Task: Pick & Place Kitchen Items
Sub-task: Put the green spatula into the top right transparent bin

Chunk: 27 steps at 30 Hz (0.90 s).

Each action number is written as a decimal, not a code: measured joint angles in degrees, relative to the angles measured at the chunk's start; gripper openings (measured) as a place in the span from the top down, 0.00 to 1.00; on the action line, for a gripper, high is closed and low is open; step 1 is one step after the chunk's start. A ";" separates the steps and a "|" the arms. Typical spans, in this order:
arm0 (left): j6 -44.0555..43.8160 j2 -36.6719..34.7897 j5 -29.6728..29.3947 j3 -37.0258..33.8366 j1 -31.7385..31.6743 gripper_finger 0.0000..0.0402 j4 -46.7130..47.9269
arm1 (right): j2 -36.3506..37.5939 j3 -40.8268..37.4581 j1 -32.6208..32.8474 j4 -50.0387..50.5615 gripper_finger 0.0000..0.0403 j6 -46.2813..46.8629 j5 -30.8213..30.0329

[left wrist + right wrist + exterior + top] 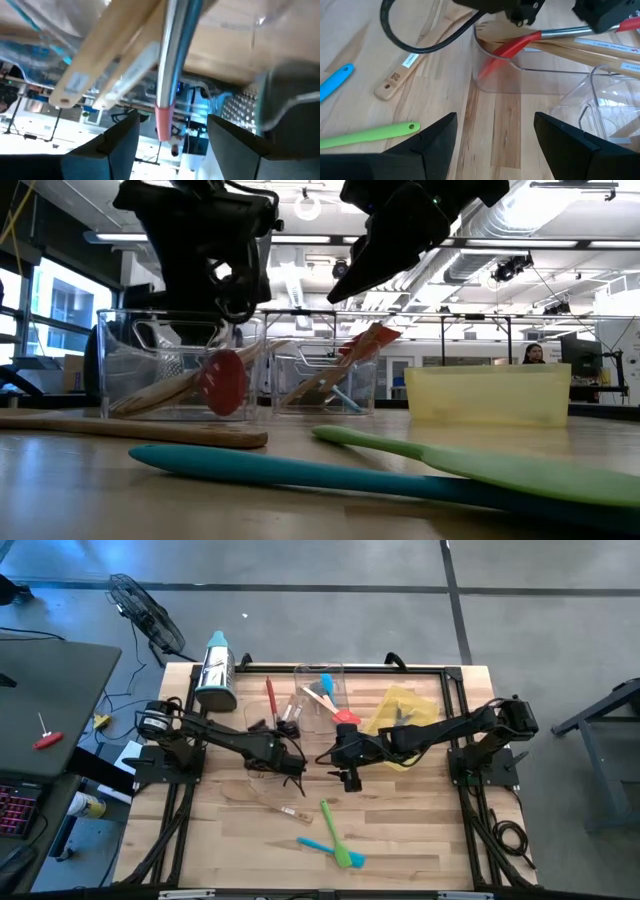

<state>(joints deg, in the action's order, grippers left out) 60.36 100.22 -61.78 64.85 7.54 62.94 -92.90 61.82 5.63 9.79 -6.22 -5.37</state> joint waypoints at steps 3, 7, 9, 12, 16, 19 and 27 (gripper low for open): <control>-2.48 0.00 -2.77 1.80 0.23 0.43 4.36 | 0.00 0.00 0.00 0.41 0.36 -0.08 0.00; -9.92 0.00 -9.48 5.79 0.96 0.43 11.41 | 0.00 0.00 -0.01 0.42 0.36 -0.74 0.00; -13.76 0.00 -12.08 8.64 1.64 0.43 16.41 | 0.00 0.00 0.00 0.40 0.36 -1.15 0.00; -21.30 -0.02 -13.12 14.25 3.41 0.43 23.08 | 0.00 0.00 0.00 0.42 0.36 -1.20 0.00; -30.52 -0.28 -13.81 22.83 7.21 0.43 26.94 | 0.00 0.00 0.00 0.42 0.36 -1.20 0.24; -36.43 -1.39 -12.90 29.47 11.27 0.43 27.15 | 0.00 0.00 0.00 0.40 0.36 -1.20 1.83; -63.79 -2.54 4.56 45.97 21.66 0.43 27.11 | 2.63 -0.01 -0.03 2.45 0.36 -0.98 16.60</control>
<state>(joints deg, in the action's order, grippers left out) -3.43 97.68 -57.22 110.82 29.20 90.05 -90.27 61.82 5.60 12.24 -7.20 11.24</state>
